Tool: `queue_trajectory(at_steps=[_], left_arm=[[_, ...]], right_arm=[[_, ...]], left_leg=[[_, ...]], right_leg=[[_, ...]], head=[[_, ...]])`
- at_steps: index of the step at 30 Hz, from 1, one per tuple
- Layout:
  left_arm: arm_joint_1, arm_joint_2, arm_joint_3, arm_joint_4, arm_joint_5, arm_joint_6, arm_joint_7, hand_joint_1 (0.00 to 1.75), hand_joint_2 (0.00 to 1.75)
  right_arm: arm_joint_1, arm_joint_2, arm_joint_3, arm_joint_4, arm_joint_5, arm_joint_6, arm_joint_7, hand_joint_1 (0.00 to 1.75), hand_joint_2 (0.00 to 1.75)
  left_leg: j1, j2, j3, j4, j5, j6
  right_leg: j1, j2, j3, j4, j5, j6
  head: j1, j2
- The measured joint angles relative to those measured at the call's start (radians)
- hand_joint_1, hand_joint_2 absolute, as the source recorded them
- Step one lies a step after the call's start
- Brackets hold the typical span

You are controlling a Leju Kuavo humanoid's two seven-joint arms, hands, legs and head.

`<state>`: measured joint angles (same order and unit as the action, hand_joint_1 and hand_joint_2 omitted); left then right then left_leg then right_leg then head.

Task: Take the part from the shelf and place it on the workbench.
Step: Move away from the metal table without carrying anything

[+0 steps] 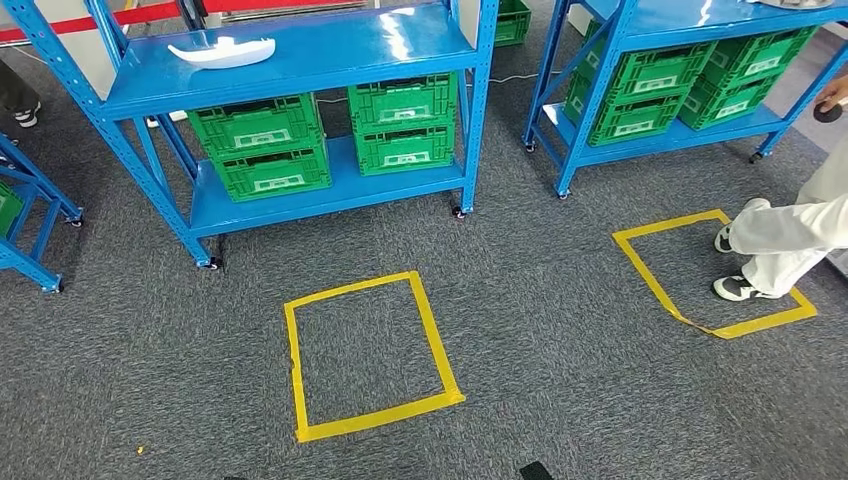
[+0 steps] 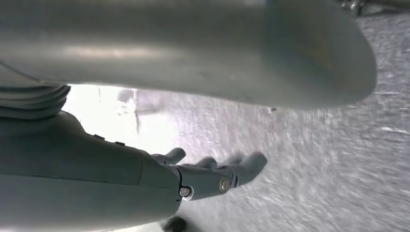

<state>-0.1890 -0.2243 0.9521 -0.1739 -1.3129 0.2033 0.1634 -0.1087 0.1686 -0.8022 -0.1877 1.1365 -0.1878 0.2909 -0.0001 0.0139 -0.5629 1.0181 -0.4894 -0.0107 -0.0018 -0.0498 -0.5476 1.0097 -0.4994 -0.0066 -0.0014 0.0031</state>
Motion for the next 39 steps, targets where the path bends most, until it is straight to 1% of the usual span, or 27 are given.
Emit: queue_trajectory(at_steps=[2,3,5,7,9,11,13,14,16,18,20,21,23,25,26,28,29,30,32,34,36,39], left_arm=[[0.011,0.000,0.000,0.000,-0.036,0.003,0.005,0.00,0.00],[0.014,0.000,-0.001,0.001,-0.037,-0.001,0.009,0.00,0.00],[0.015,0.000,0.028,0.001,0.029,-0.004,0.015,0.00,0.00],[0.021,0.002,0.048,0.001,0.049,0.007,0.018,0.00,0.00],[0.025,0.003,0.049,0.001,0.045,0.006,0.028,0.00,0.00],[0.022,0.002,0.080,0.001,0.101,-0.002,0.035,0.00,0.00],[0.022,0.001,0.111,0.001,0.132,0.005,0.035,0.00,0.00],[0.024,0.001,0.115,0.001,0.110,0.013,0.035,0.00,0.00],[0.027,0.002,0.089,0.001,0.015,0.017,0.038,0.00,0.00],[0.023,0.003,0.046,0.001,-0.039,0.015,0.046,0.00,0.00],[0.016,0.003,0.035,0.001,-0.005,0.039,0.053,0.00,0.00],[0.015,0.003,0.034,0.001,0.011,0.042,0.058,0.00,0.00],[0.014,0.003,0.037,0.001,0.052,0.019,0.062,0.00,0.00],[0.016,0.006,0.044,0.002,0.079,0.007,0.057,0.00,0.00],[0.018,0.007,0.029,0.002,0.045,0.012,0.059,0.00,0.00],[0.015,0.009,-0.043,0.002,-0.073,0.017,0.081,0.00,0.00],[0.012,0.009,-0.077,0.002,-0.113,0.017,0.093,0.00,0.00],[0.007,0.009,-0.101,0.002,-0.132,0.013,0.099,0.00,0.00],[0.003,0.012,-0.140,0.002,-0.151,-0.009,0.099,0.00,0.00],[0.005,0.015,-0.182,0.002,-0.172,-0.033,0.097,0.00,0.00],[0.007,0.017,-0.206,0.002,-0.147,-0.042,0.101,0.00,0.00],[0.011,0.018,-0.178,0.002,-0.018,-0.014,0.108,0.00,0.00]], right_arm=[[0.004,0.000,0.025,0.000,0.014,-0.003,0.014,0.00,0.00],[0.005,0.001,0.032,0.000,-0.014,0.006,0.009,0.00,0.00],[0.002,0.001,0.006,0.001,-0.117,0.019,0.003,0.00,0.00],[0.000,0.001,-0.015,0.001,-0.160,0.020,0.012,0.00,0.00],[0.001,0.001,-0.026,0.001,-0.160,0.012,0.005,0.00,0.00],[0.000,0.002,-0.044,0.001,-0.162,-0.005,-0.008,0.00,0.00],[0.000,0.002,-0.046,0.001,-0.115,-0.014,-0.002,0.00,0.00],[0.001,0.002,-0.038,0.001,-0.071,-0.010,0.005,0.00,0.00],[-0.001,0.002,-0.025,0.001,-0.019,0.016,0.009,0.00,0.00],[-0.005,0.002,-0.032,0.001,-0.061,0.034,-0.003,0.00,0.00],[-0.006,0.003,-0.042,0.002,-0.113,0.031,-0.003,0.00,0.00],[-0.006,0.004,-0.046,0.002,-0.125,0.030,0.010,0.00,0.00],[-0.002,0.004,-0.054,0.001,-0.128,0.019,0.052,0.00,0.00],[0.002,0.002,-0.059,0.001,-0.096,0.008,0.094,0.00,0.00],[0.003,0.001,-0.050,0.001,-0.057,0.004,0.112,0.00,0.00],[0.002,0.000,-0.008,0.001,0.054,-0.006,0.137,0.00,0.00],[0.001,0.000,0.010,0.001,0.078,-0.008,0.132,0.00,0.00],[-0.001,0.001,0.014,0.001,0.064,-0.008,0.121,0.00,0.00],[-0.005,0.001,-0.004,0.001,-0.012,-0.006,0.103,0.00,0.00],[-0.004,0.001,-0.016,0.001,-0.050,-0.009,0.102,0.00,0.00],[-0.001,0.001,-0.020,0.001,-0.038,-0.012,0.105,0.00,0.00],[-0.003,0.000,-0.022,0.001,-0.020,-0.020,0.104,0.00,0.00]], left_leg=[[0.000,0.000,0.001,0.000,0.000,0.001],[0.000,0.000,0.000,0.000,0.001,0.001],[0.000,0.000,-0.001,0.000,0.001,0.001],[0.000,0.000,0.000,0.000,0.001,0.000],[0.000,0.000,-0.001,0.000,0.001,0.000],[0.000,0.000,-0.001,0.000,0.001,0.000],[0.000,0.000,-0.001,0.000,0.001,0.000],[0.000,0.000,-0.001,0.000,0.001,0.000],[0.000,0.000,-0.001,0.000,0.001,0.000],[0.000,-0.001,-0.001,0.000,0.001,0.000],[0.000,0.000,0.000,0.000,0.001,0.000],[0.000,0.000,0.000,0.000,0.001,0.000],[0.000,0.001,0.000,0.000,0.001,0.000],[0.000,0.000,-0.001,0.000,0.001,0.001],[0.000,0.000,-0.001,0.000,0.001,0.001],[0.000,0.000,-0.002,0.000,0.001,0.001],[0.000,0.000,-0.002,0.000,0.001,0.001],[0.000,0.000,-0.002,0.000,0.001,0.001],[0.000,0.000,0.000,0.000,0.001,0.001],[0.000,0.000,-0.001,0.000,0.002,0.001],[0.000,0.000,-0.001,0.000,0.002,0.001],[0.000,0.001,-0.001,0.000,0.001,0.001]], right_leg=[[0.000,0.000,0.000,0.000,0.000,0.001],[0.000,0.000,-0.001,0.000,0.001,0.001],[0.000,0.000,-0.002,0.000,0.001,0.001],[0.000,0.000,-0.002,0.000,0.001,0.001],[0.000,0.000,-0.002,0.000,0.001,0.001],[0.000,0.000,-0.002,0.000,0.001,0.001],[0.000,0.000,-0.002,0.000,0.001,0.001],[0.000,0.000,-0.002,0.000,0.001,0.001],[0.000,0.000,-0.003,0.000,0.001,0.001],[0.000,0.000,-0.002,0.000,0.001,0.001],[0.000,0.000,-0.002,0.000,0.001,0.001],[0.000,0.001,-0.002,0.000,0.001,0.001],[0.000,0.001,-0.002,0.000,0.001,0.001],[0.000,0.001,-0.002,0.000,0.001,0.002],[0.000,0.001,-0.002,0.000,0.001,0.002],[0.000,0.001,-0.003,0.000,0.001,0.002],[0.000,0.001,-0.003,0.000,0.001,0.002],[0.000,0.000,-0.003,0.000,0.001,0.002],[0.000,0.001,-0.002,0.000,0.001,0.002],[0.000,0.001,-0.002,0.000,0.001,0.002],[0.000,0.000,-0.002,0.000,0.001,0.002],[0.000,0.002,-0.002,0.000,0.001,0.002]], head=[[0.000,0.000],[0.000,0.000],[0.000,0.000],[0.000,0.000],[0.000,0.000],[0.000,0.000],[0.000,0.000],[0.000,0.000],[0.000,0.000],[0.000,0.000],[0.000,0.000],[0.000,0.000],[0.000,0.000],[0.000,0.000],[0.000,0.000],[0.000,0.000],[0.000,0.000],[0.000,0.000],[0.000,0.000],[0.000,0.000],[0.000,0.000],[0.000,0.000]])
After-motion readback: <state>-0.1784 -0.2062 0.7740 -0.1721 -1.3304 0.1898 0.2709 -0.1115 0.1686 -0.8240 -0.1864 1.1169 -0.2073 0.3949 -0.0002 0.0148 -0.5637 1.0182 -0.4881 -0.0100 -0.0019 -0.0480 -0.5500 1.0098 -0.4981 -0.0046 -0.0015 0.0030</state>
